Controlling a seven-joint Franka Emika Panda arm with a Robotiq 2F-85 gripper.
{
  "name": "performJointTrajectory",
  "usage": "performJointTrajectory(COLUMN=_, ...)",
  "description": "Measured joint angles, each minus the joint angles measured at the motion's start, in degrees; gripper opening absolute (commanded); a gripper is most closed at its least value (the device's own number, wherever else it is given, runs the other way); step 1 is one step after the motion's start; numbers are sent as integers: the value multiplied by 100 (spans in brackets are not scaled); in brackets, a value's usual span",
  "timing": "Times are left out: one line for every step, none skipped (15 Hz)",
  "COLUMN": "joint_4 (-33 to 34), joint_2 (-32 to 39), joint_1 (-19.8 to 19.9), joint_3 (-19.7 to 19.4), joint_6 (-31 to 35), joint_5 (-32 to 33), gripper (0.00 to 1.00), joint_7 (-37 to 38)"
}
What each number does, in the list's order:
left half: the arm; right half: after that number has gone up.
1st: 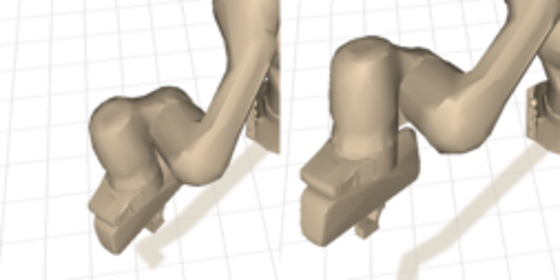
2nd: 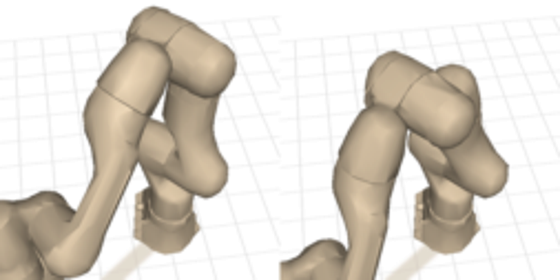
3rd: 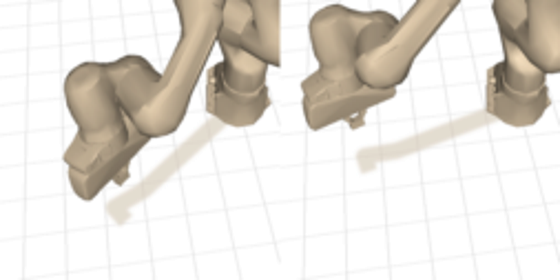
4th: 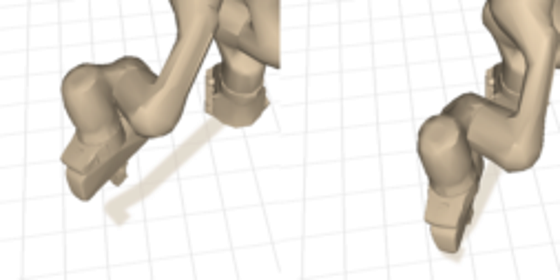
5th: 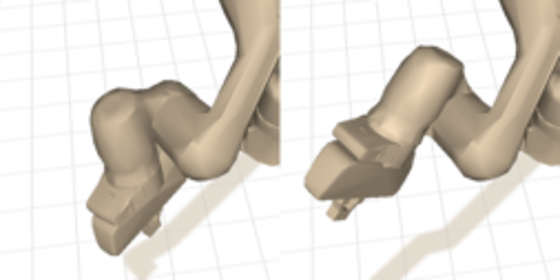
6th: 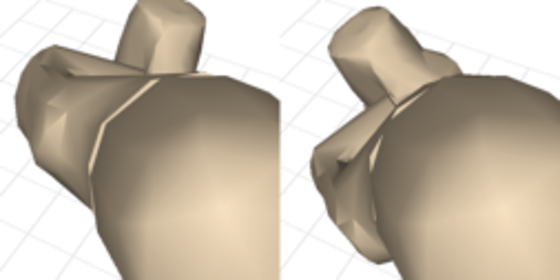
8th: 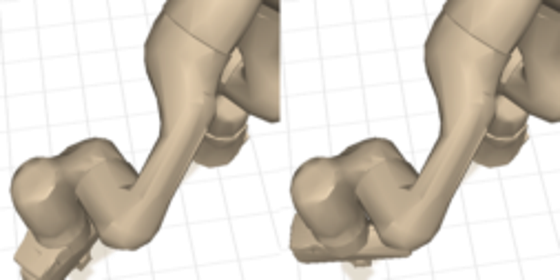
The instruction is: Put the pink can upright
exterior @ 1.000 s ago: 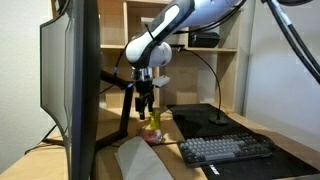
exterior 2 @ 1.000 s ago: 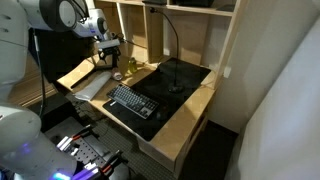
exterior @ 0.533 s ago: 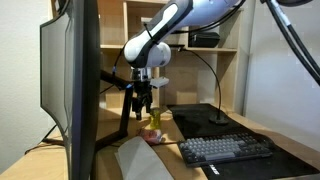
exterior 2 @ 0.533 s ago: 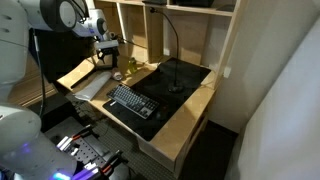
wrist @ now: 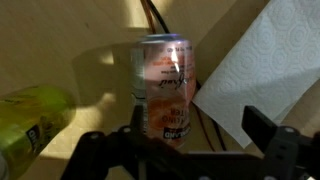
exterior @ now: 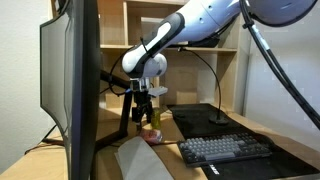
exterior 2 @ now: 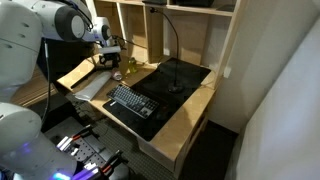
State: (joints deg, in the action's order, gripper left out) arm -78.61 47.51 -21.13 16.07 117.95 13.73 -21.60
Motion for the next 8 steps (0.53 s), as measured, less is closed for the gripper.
performJointTrajectory(joint_4=88, joint_2=123, joint_1=-14, joint_3=-4, joint_6=0, joint_5=0, gripper=100, joint_7=0)
performJointTrajectory(joint_4=177, joint_2=242, joint_1=-38, joint_3=-13, joint_6=26, joint_5=13, gripper=100, joint_7=0)
performJointTrajectory(joint_4=268, joint_2=364, joint_1=-75, joint_3=-35, joint_6=62, joint_5=23, gripper=100, joint_7=0)
performJointTrajectory(joint_4=359, joint_2=484, joint_1=-127, joint_3=-70, joint_6=91, joint_5=62, gripper=100, joint_7=0)
performJointTrajectory(joint_4=449, joint_2=595, joint_1=-190, joint_3=-116, joint_6=130, joint_5=121, gripper=100, joint_7=5)
performJointTrajectory(joint_4=538, joint_2=696, joint_1=-266, joint_3=-178, joint_6=179, joint_5=202, gripper=100, joint_7=33)
performJointTrajectory(joint_4=593, joint_2=772, joint_1=-349, joint_3=-251, joint_6=214, joint_5=301, gripper=88, joint_7=86)
performJointTrajectory(joint_4=621, joint_2=814, joint_1=-422, joint_3=-314, joint_6=239, joint_5=387, gripper=74, joint_7=140)
